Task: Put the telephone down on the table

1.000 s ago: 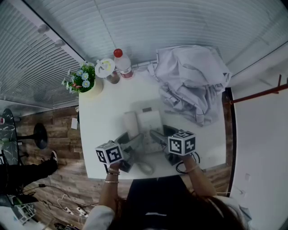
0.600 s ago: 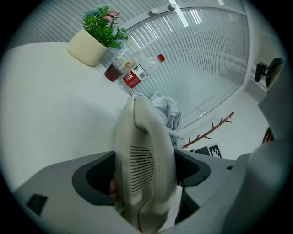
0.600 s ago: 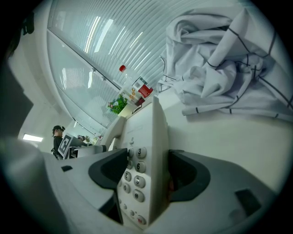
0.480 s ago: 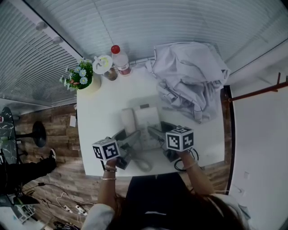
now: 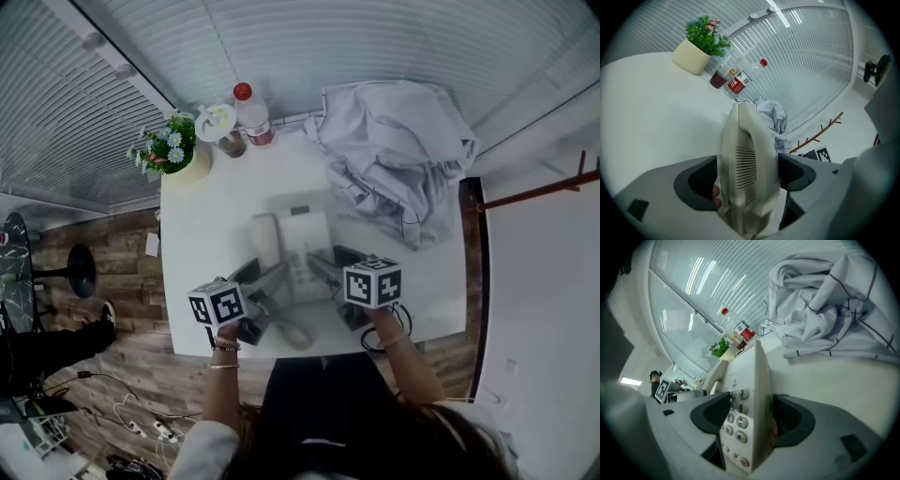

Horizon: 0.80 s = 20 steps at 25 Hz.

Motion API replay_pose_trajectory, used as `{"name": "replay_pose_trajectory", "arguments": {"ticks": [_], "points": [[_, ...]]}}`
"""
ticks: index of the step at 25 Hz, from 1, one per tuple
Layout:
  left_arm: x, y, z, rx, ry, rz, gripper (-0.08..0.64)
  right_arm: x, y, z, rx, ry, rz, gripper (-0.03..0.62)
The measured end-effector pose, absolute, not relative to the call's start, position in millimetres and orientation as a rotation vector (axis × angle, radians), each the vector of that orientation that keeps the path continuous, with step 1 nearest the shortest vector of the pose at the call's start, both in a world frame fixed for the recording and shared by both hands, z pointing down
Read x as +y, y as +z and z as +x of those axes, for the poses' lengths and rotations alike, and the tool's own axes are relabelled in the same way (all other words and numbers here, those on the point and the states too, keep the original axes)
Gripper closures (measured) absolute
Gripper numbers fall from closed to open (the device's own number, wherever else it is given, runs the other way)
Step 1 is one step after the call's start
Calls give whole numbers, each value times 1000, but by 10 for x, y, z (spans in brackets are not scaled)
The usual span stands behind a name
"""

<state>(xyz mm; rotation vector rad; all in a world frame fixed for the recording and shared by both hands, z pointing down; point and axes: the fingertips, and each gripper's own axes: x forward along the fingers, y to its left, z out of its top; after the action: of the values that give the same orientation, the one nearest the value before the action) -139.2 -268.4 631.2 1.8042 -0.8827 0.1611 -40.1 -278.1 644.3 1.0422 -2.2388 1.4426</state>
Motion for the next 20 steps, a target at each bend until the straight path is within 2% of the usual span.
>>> {"name": "replay_pose_trajectory", "arguments": {"ticks": [14,18,20], "points": [[-2489,6295,-1612,-978,153,1781,160,-2523,6460,-238,-2213,1438,1046,311],[-2393,6272,-1670,-1015,154,1780,184,-2445,6453,-162,-2210,1406,1059,316],[-2341,6263,-1694,-1039,157,1780,204,-2403,6446,-132,-2210,1388,1060,342]]}}
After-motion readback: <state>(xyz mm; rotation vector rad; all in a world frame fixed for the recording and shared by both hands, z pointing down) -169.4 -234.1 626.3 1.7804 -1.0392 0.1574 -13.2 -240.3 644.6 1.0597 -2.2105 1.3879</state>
